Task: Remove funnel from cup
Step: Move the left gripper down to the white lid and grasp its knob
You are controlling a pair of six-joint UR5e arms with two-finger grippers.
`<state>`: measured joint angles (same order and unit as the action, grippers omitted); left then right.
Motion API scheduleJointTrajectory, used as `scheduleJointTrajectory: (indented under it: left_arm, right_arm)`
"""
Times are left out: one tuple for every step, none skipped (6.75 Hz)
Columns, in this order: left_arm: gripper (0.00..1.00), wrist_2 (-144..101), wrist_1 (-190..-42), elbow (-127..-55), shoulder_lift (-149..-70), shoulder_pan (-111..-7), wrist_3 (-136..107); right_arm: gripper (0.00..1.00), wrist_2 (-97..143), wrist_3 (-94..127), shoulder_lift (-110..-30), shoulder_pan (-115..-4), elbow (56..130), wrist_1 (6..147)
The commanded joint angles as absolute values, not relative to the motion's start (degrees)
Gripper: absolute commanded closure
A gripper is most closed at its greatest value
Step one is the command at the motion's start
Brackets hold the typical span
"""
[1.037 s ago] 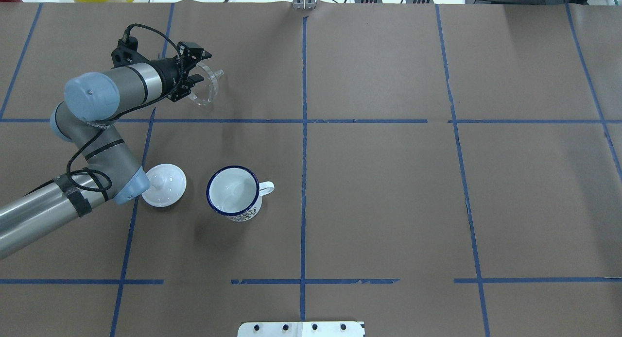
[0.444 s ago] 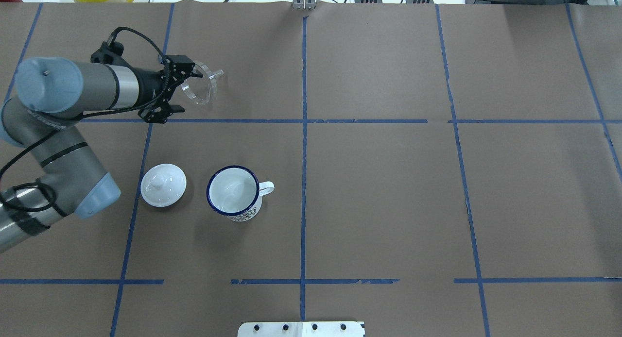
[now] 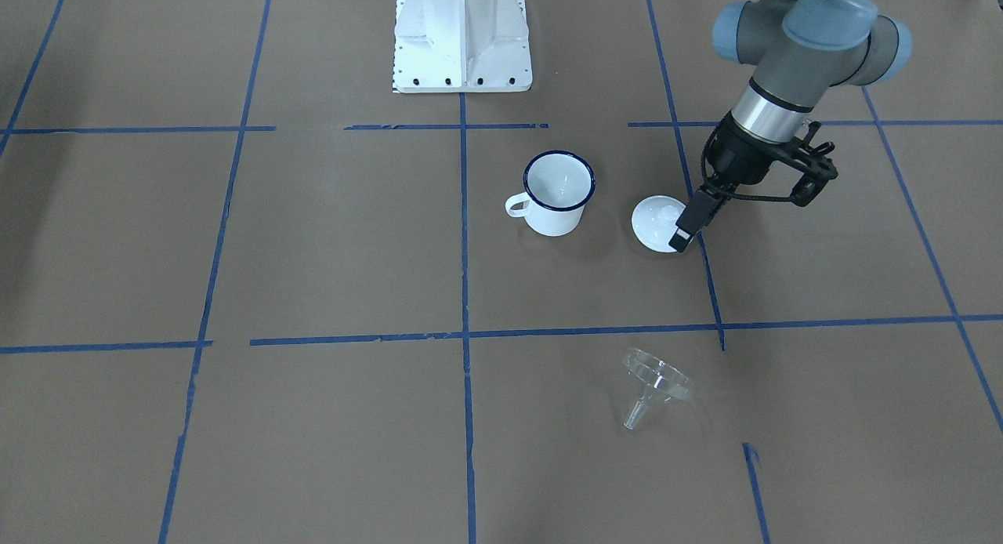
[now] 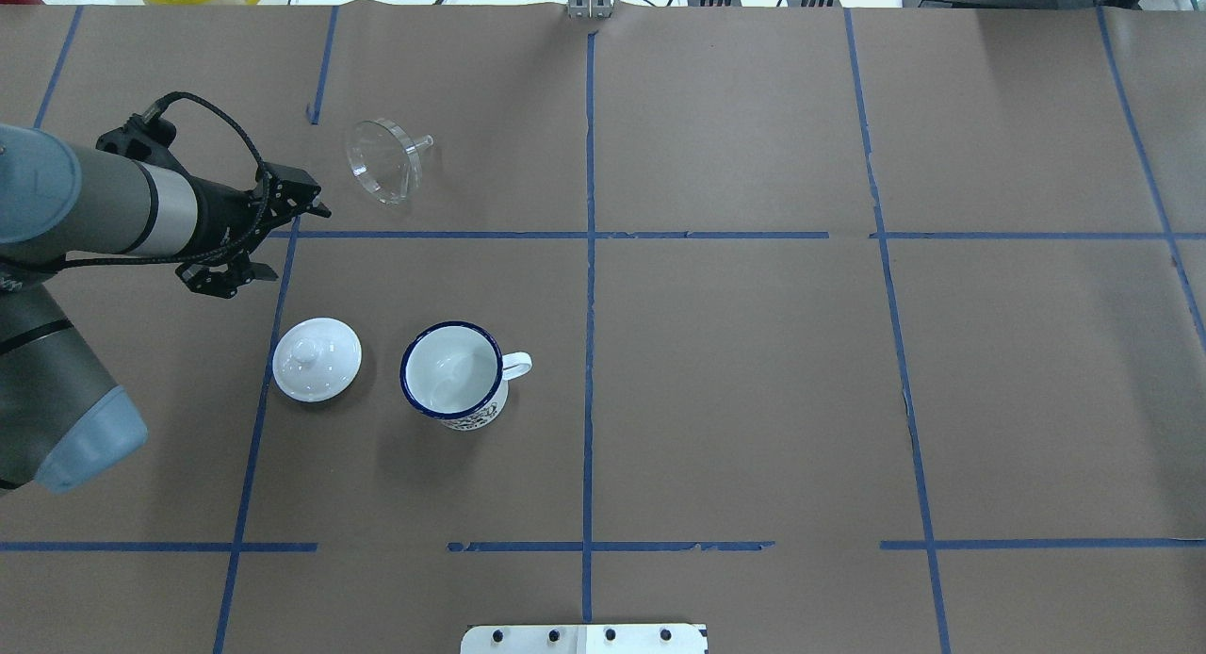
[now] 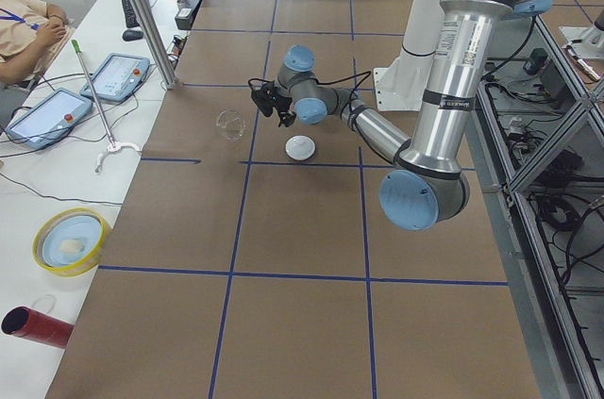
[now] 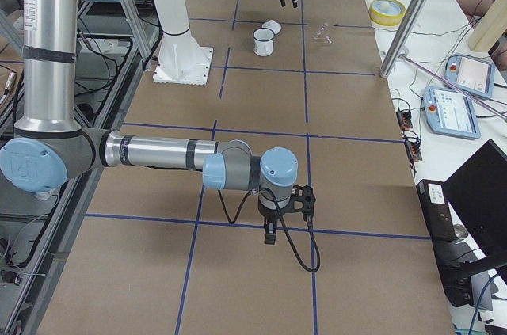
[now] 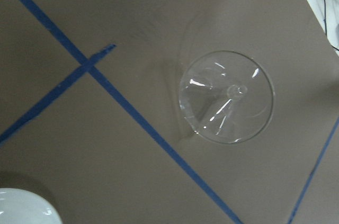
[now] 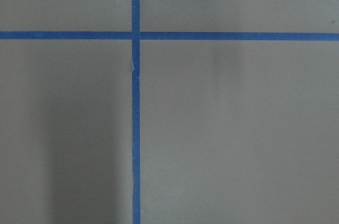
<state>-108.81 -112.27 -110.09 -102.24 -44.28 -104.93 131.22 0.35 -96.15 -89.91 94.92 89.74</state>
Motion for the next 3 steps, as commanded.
scheduleJointTrajectory:
  left_arm:
    - [0.01,-108.64,-102.13,-114.43,-101.34,-41.07,-98.01]
    - [0.01,-108.46,-101.00,-113.30,-101.42,-37.30,-98.00]
    - [0.01,-108.46,-98.72,-110.59,-102.47,-33.70,-98.09]
  right_arm:
    - [0.00,131.22,0.35,-96.15,-89.91,94.92,89.74]
    - [0.00,131.22,0.35,-96.15,-89.91,94.83,89.74]
    - [0.00,131.22,0.35,-96.15,-89.91,94.92,89.74]
